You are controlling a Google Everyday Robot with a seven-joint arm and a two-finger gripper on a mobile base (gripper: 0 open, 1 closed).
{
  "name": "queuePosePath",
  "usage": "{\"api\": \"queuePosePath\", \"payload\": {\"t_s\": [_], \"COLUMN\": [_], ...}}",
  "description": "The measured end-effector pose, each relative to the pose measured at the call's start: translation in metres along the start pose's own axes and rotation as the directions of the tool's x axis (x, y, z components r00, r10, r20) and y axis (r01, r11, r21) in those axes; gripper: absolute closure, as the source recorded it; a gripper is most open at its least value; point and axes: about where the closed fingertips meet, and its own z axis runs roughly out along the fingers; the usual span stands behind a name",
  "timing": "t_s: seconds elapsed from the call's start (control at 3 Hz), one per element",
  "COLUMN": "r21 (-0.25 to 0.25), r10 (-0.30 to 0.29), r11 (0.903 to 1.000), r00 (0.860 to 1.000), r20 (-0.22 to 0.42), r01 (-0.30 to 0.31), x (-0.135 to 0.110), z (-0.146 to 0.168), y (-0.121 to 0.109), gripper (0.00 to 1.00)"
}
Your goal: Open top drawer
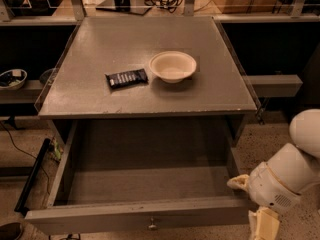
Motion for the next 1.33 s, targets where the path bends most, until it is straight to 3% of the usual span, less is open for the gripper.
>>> {"api": "queuePosePath", "payload": {"t_s": [0.33, 0.67, 1.33], "r21": [-0.005, -0.045, -0.068], "r10": [0.012, 0.028, 0.055], "r11": [0.9999, 0.9986, 0.996], "r00": [1.0, 1.0, 0.998], "r20": [0.015, -0.009, -0.037], "r01": [-0.012, -0.028, -0.057], "x": [0.007, 0.013, 0.02], "z": [-0.001, 0.013, 0.018], "y": [0.007, 0.009, 0.014], "gripper": [0.0, 0.0, 0.0]}}
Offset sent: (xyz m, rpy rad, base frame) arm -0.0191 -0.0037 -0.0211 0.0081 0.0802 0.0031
